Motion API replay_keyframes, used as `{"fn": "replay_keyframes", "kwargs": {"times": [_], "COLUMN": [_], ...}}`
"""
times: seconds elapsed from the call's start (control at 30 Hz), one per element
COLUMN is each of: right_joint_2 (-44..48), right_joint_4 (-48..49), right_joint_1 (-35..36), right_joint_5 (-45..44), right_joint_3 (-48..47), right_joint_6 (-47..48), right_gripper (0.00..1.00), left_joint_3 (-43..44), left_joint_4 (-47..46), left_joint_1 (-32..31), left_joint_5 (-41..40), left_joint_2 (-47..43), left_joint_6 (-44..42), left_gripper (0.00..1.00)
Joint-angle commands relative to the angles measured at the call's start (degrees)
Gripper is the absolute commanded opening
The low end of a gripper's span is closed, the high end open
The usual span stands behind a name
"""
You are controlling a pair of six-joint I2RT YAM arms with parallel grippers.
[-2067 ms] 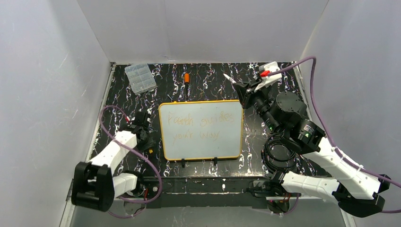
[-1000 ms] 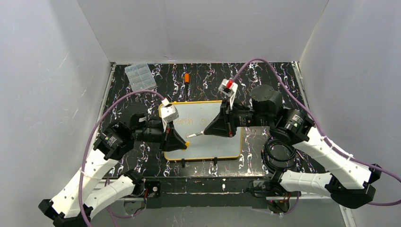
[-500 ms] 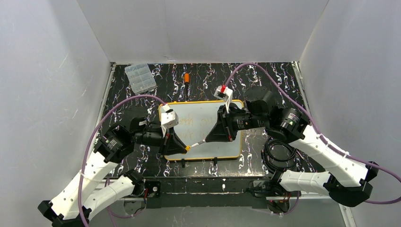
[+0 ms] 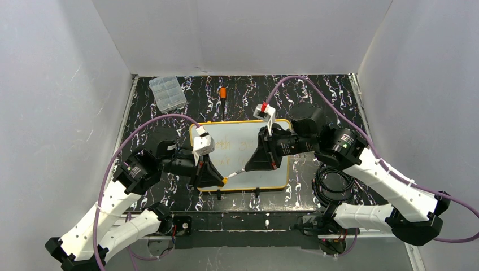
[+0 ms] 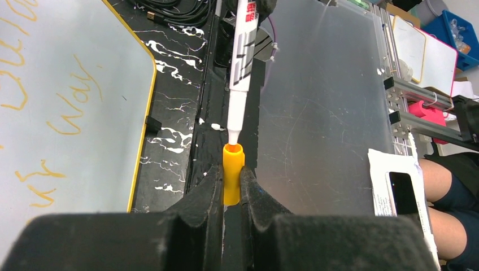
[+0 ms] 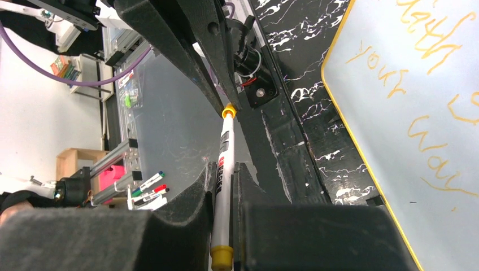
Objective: Write a sentence on the whiteboard
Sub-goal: Close the whiteboard marker at the center of the board.
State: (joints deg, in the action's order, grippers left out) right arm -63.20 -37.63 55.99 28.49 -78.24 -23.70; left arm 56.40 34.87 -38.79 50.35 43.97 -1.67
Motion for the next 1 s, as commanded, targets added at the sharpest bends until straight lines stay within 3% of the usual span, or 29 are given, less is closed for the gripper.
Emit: {"fn": "replay_keyframes", "kwargs": {"times": [0.0,0.57,0.97], "right_joint_2": [-0.83,-7.51,-6.10], "right_joint_4": [0.30,-1.11,7.36], "right_joint_1": [0.09,0.04,0.16], "right_joint_5": [3.74,15.11,16.77], "right_joint_3": [-1.19,0.39,6.38], "right_joint_6": [0.94,3.16,-1.55], "right_gripper": [0.01,0.01,0.01], "left_joint_3": [1.50,3.75,-1.24], "left_joint_4": [0.99,0.14,-13.93], "left_joint_1": [-0.54,-3.91,-5.54], "left_joint_5": [2.08,-0.44,-5.89], "left_joint_2": [0.56,1.67,0.05], "left_joint_6": [-0.89,-1.49,5.68], "left_gripper": [0.00,0.00,0.00]}}
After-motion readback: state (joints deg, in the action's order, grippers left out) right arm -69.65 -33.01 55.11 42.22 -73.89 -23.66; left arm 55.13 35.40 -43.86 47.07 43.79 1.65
